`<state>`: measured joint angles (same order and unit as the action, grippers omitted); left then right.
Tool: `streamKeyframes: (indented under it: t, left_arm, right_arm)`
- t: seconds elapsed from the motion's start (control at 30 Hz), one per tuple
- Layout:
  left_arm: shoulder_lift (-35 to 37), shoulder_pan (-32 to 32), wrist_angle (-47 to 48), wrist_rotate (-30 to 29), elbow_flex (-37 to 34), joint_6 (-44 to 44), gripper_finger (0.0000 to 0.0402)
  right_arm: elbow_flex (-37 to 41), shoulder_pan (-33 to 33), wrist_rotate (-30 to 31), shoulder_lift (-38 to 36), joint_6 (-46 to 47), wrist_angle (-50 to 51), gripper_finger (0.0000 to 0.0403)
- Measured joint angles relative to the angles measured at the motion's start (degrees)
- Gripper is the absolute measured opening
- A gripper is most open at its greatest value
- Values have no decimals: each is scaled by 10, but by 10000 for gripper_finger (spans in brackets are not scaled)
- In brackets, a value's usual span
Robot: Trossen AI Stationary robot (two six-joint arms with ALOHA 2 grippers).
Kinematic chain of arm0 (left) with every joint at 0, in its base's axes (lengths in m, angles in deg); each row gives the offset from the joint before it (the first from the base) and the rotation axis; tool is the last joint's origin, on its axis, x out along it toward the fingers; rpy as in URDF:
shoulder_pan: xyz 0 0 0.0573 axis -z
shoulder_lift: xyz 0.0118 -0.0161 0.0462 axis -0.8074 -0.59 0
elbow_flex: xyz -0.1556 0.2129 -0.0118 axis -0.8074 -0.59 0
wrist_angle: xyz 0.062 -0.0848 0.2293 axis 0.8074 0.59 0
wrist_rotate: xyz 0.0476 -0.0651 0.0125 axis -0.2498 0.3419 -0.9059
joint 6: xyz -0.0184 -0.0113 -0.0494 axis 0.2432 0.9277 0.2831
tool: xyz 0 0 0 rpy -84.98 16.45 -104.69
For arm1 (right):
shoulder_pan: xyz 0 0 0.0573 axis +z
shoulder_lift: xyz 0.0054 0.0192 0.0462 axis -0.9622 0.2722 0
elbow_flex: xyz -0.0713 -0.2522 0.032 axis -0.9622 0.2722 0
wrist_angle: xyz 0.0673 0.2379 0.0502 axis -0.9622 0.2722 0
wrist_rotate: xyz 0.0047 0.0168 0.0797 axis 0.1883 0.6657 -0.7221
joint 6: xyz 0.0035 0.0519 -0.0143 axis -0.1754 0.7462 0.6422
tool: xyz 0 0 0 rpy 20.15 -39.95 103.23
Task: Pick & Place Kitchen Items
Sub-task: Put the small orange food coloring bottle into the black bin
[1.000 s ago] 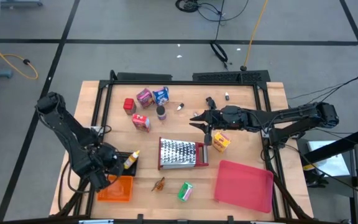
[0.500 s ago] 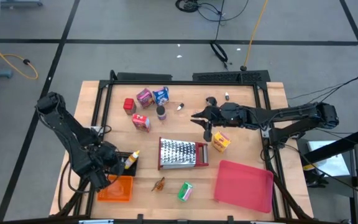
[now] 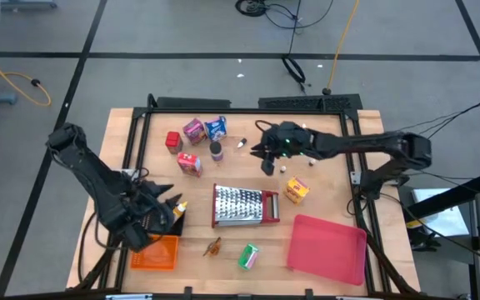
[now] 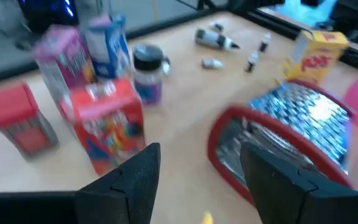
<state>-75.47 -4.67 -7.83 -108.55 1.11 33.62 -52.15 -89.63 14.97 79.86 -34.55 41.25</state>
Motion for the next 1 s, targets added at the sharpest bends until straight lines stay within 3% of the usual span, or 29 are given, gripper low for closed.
streamKeyframes:
  t: [0.13,0.3,0.57,1.0]
  left_arm:
    - [0,-52,-68,-8,8,-131,225]
    - [0,-119,-220,-6,8,-348,225]
    - [0,-214,-424,69,8,-632,225]
    - [-3,-297,-529,202,8,-756,225]
  right_arm:
    - [-55,-16,-21,55,-30,34,75]
    - [-129,-33,-19,126,-95,103,75]
    - [-192,-45,37,212,-165,168,106]
    - [-193,-74,54,269,-204,130,173]
